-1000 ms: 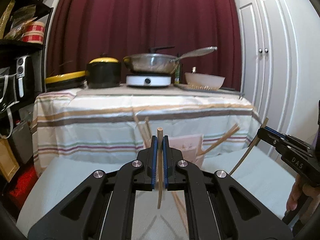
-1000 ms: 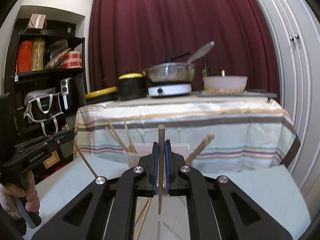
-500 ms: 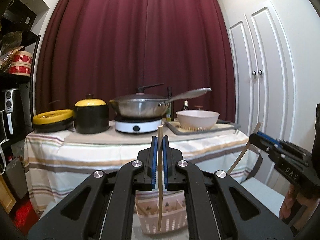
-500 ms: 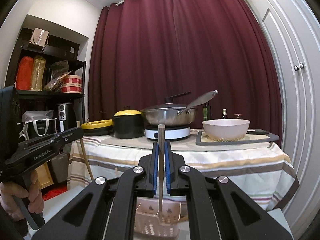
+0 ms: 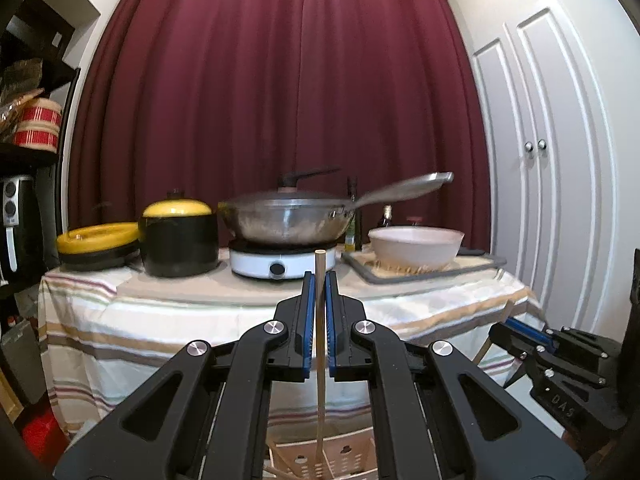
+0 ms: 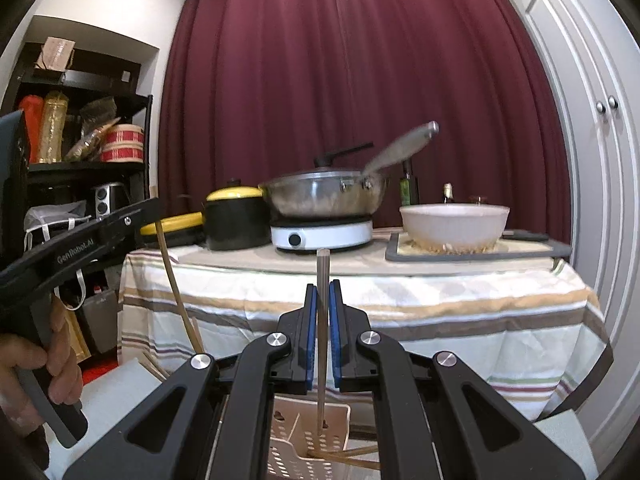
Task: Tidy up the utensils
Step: 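Open both tools to release the chopsticks into the caddy, then move both tools back to the pile and grasp a chopstick with the right tool, then close the left tool on the last chopstick while the right tool holds its own, then lift both chopsticks and lower them upright into the pink caddy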
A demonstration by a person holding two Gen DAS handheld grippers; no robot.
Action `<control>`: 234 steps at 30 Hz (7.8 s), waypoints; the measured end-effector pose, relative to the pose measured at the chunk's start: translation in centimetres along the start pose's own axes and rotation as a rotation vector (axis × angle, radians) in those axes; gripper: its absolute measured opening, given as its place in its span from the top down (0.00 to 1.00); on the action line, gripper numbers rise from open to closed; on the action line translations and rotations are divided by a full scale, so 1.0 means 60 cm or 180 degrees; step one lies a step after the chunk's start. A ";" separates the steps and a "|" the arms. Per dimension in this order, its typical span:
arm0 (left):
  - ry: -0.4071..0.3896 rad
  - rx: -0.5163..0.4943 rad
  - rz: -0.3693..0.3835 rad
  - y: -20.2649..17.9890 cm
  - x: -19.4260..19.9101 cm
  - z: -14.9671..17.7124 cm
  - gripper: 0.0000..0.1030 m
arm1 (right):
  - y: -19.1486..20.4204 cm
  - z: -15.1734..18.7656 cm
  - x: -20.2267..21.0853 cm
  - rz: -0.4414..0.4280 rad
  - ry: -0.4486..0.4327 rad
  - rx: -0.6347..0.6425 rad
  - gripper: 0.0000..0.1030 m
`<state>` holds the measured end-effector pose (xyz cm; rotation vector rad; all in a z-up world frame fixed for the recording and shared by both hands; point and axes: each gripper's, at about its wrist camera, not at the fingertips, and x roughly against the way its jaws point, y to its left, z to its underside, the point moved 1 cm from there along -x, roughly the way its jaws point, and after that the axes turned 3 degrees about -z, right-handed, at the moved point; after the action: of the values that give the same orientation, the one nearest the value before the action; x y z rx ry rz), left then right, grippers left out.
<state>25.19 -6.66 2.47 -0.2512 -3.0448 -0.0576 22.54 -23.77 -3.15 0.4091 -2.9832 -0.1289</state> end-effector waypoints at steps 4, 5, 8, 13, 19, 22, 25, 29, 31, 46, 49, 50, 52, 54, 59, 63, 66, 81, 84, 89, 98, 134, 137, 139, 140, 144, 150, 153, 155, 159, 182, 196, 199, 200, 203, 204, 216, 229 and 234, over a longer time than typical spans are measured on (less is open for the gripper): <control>0.0188 0.0007 0.0008 0.000 -0.031 0.042 0.95 | -0.005 0.030 -0.025 -0.0005 0.0155 -0.0029 0.93; 0.0228 -0.0001 0.0008 -0.001 -0.036 0.052 0.94 | -0.004 0.038 -0.033 -0.0018 0.0216 -0.0028 0.93; 0.0285 -0.0085 -0.0019 -0.007 -0.043 0.075 0.86 | -0.003 0.058 -0.046 -0.0027 0.0344 -0.0041 0.93; 0.0272 -0.0081 0.0002 -0.008 -0.031 0.085 0.56 | 0.004 0.068 -0.044 -0.0054 0.0381 -0.0064 0.78; 0.0250 -0.0011 0.0017 0.000 0.009 0.080 0.51 | 0.020 0.057 -0.005 -0.0022 0.0266 0.0027 0.70; 0.0248 -0.0002 -0.0009 0.004 0.042 0.089 0.51 | 0.030 0.063 0.023 -0.0007 0.0244 0.0061 0.69; 0.0292 0.0002 -0.0049 0.006 0.075 0.109 0.51 | 0.039 0.080 0.049 -0.0006 0.0280 0.0066 0.69; 0.0426 -0.0015 -0.0109 0.006 0.117 0.151 0.51 | 0.052 0.122 0.082 0.0029 0.0391 0.0036 0.69; 0.0511 -0.0042 -0.0160 0.007 0.140 0.178 0.51 | 0.058 0.146 0.095 0.0023 0.0473 -0.0006 0.69; 0.1143 0.0114 -0.0483 0.036 0.272 0.359 0.51 | 0.112 0.332 0.195 0.0051 0.0945 -0.0071 0.70; 0.1203 0.0104 -0.0527 0.035 0.289 0.381 0.51 | 0.120 0.354 0.206 0.0021 0.0999 -0.0064 0.69; 0.1232 0.0115 -0.0536 0.036 0.295 0.391 0.51 | 0.124 0.361 0.208 0.0006 0.1021 -0.0066 0.70; 0.1273 0.0124 -0.0550 0.036 0.303 0.402 0.51 | 0.133 0.373 0.212 -0.0028 0.1076 -0.0067 0.70; 0.1307 0.0134 -0.0563 0.037 0.309 0.412 0.51 | 0.143 0.387 0.214 -0.0065 0.1129 -0.0042 0.70; 0.1378 0.0159 -0.0578 0.038 0.322 0.431 0.51 | 0.158 0.412 0.210 -0.0130 0.1288 -0.0018 0.70; 0.1431 0.0194 -0.0548 0.034 0.325 0.442 0.51 | 0.166 0.427 0.201 -0.0166 0.1453 -0.0012 0.70; 0.1454 0.0201 -0.0504 0.027 0.323 0.445 0.51 | 0.168 0.442 0.195 -0.0162 0.1596 -0.0014 0.70; 0.1601 0.0076 -0.0125 -0.053 0.308 0.473 0.51 | 0.151 0.438 0.202 -0.0135 0.1595 -0.0107 0.93; 0.1649 0.0053 -0.0077 -0.066 0.300 0.480 0.51 | 0.143 0.436 0.206 -0.0127 0.1565 -0.0134 0.93; 0.1736 0.0092 -0.0029 -0.078 0.288 0.491 0.51 | 0.130 0.435 0.209 -0.0115 0.1551 -0.0173 0.93; 0.1904 0.0075 -0.0024 -0.089 0.272 0.507 0.51 | 0.102 0.431 0.222 -0.0049 0.1493 -0.0253 0.93; 0.1786 0.0111 0.0001 -0.078 0.279 0.528 0.94 | 0.101 0.436 0.216 -0.0059 0.1525 -0.0248 0.93; 0.1748 0.0091 0.0000 -0.079 0.282 0.524 0.94 | 0.102 0.434 0.220 -0.0052 0.1501 -0.0244 0.93; 0.1698 0.0077 -0.0013 -0.079 0.285 0.518 0.94 | 0.101 0.431 0.222 -0.0045 0.1471 -0.0246 0.93; 0.1673 0.0070 -0.0017 -0.079 0.287 0.514 0.94 | 0.101 0.429 0.224 -0.0040 0.1455 -0.0248 0.94; 0.1553 0.0030 -0.0055 -0.076 0.296 0.498 0.94 | 0.099 0.416 0.232 -0.0029 0.1376 -0.0259 0.94; 0.1328 -0.0026 -0.0127 -0.069 0.310 0.465 0.94 | 0.099 0.385 0.242 -0.0012 0.1226 -0.0211 0.94; 0.1233 -0.0017 -0.0163 -0.059 0.316 0.444 0.94 | 0.100 0.367 0.246 -0.0012 0.1145 -0.0172 0.93; 0.1186 0.0004 -0.0181 -0.052 0.318 0.429 0.94 | 0.101 0.356 0.250 -0.0019 0.1090 -0.0150 0.94; 0.1078 0.0019 -0.0204 -0.040 0.325 0.398 0.94 | 0.103 0.333 0.255 -0.0040 0.0984 -0.0118 0.94; 0.0902 0.0200 -0.0203 0.024 0.295 0.265 0.94 | 0.088 0.199 0.222 -0.0044 0.0583 -0.0021 0.93; 0.0878 0.0296 -0.0288 0.056 0.233 0.247 0.94 | 0.089 0.170 0.164 -0.0067 0.0523 0.0035 0.93; 0.0877 0.0296 -0.0278 0.059 0.229 0.244 0.94 | 0.091 0.165 0.159 -0.0079 0.0521 0.0042 0.93; 0.0875 0.0290 -0.0278 0.059 0.229 0.245 0.94 | 0.092 0.165 0.158 -0.0080 0.0521 0.0044 0.93; 0.0879 0.0296 -0.0277 0.061 0.228 0.244 0.94 | 0.091 0.164 0.157 -0.0076 0.0532 0.0042 0.93; 0.0880 0.0292 -0.0278 0.060 0.227 0.243 0.94 | 0.092 0.164 0.157 -0.0073 0.0532 0.0042 0.93; 0.0842 0.0286 -0.0244 0.055 0.228 0.234 0.94 | 0.091 0.157 0.162 -0.0081 0.0489 0.0036 0.93; 0.0520 0.0207 0.0046 0.042 0.223 0.136 0.94 | 0.071 0.083 0.174 -0.0194 0.0217 -0.0080 0.93; 0.0410 0.0189 0.0154 0.036 0.203 0.095 0.94 | 0.060 0.047 0.166 -0.0178 0.0077 -0.0067 0.94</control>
<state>13.09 -2.33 -2.08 -0.3043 -2.9057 0.0191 11.70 -22.87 -4.46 0.4884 -2.9452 -0.1596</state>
